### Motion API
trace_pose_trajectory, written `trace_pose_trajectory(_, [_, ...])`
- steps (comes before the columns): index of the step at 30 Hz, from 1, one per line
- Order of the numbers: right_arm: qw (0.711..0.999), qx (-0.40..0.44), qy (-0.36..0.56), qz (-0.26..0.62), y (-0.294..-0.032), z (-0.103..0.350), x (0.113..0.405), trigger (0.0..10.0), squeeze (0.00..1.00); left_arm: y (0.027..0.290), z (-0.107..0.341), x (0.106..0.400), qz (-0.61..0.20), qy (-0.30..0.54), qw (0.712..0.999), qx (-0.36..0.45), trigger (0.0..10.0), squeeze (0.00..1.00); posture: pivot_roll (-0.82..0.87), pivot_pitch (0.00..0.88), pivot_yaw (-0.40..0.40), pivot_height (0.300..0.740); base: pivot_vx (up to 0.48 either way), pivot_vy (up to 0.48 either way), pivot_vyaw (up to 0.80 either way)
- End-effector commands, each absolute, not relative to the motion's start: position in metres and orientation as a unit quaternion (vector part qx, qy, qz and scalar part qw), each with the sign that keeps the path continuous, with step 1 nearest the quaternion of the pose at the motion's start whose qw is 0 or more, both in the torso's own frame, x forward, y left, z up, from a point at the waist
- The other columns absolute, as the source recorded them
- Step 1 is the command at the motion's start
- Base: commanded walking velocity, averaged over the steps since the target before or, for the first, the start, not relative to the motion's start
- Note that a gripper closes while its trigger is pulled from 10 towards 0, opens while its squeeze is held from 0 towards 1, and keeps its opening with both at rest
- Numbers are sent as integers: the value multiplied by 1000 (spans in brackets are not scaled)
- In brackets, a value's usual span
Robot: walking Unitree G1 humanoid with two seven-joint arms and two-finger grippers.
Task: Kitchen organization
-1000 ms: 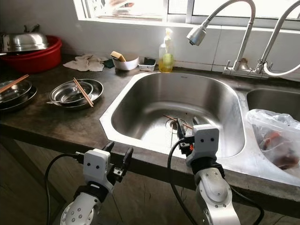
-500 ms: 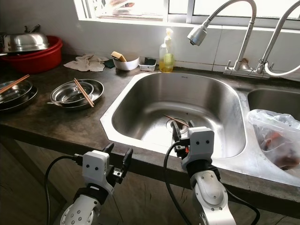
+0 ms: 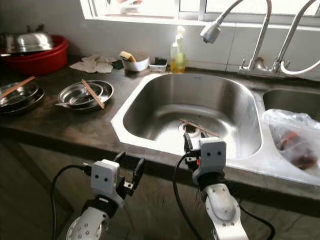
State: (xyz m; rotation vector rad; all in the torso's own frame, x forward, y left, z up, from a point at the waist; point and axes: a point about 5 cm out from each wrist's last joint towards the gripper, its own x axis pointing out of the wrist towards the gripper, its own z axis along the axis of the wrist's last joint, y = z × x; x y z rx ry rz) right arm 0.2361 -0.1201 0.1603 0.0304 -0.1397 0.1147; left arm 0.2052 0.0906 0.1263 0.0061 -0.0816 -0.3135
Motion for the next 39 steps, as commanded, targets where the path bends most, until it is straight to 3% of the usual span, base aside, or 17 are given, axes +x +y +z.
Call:
trace_pose_trajectory(1, [997, 14, -59, 55, -120, 157, 235, 10000, 0, 90, 126, 205, -159, -35, 987, 6, 10000, 0, 86, 8, -16, 740, -311, 0, 0])
trace_pose_trajectory(39, [997, 10, -31, 63, -115, 143, 232, 10000, 0, 90, 122, 204, -156, -26, 987, 11, 10000, 0, 94, 5, -18, 740, -321, 0, 0])
